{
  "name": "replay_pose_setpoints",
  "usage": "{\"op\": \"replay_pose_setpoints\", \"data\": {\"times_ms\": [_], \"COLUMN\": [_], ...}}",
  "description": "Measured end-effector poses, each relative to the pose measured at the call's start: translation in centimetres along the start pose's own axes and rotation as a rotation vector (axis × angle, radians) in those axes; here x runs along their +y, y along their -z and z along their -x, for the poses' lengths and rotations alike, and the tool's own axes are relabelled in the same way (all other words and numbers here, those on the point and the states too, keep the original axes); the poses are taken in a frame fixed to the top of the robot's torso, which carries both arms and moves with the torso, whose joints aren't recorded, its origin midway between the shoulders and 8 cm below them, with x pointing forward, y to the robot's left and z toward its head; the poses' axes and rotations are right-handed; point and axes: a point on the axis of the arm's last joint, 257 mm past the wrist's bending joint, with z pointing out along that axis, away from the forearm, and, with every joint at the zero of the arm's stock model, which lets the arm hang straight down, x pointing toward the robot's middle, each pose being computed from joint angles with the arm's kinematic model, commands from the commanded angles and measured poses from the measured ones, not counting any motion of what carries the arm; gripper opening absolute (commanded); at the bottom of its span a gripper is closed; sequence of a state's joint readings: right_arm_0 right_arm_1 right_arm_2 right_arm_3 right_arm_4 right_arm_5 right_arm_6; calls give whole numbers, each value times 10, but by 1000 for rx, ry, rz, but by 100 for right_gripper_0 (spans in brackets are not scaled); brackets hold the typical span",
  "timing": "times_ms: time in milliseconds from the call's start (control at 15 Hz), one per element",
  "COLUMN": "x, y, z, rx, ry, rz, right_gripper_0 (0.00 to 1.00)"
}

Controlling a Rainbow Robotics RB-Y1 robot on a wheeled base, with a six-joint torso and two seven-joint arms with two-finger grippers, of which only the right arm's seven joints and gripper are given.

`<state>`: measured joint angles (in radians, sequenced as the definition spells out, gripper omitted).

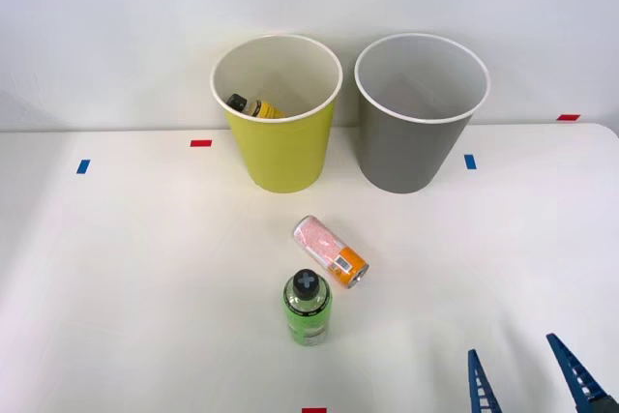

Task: Put cans in the gray bin, plastic bottles in the light green bin

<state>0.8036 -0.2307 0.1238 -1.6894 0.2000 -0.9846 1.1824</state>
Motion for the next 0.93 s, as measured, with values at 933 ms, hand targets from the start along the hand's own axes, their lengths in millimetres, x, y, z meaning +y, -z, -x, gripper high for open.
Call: {"op": "replay_pose_setpoints", "data": {"times_ms": [933], "x": [74], "y": [-12], "z": [-2], "rx": [-7], "ry": [-12], "rz": [336], "right_gripper_0": [100]}}
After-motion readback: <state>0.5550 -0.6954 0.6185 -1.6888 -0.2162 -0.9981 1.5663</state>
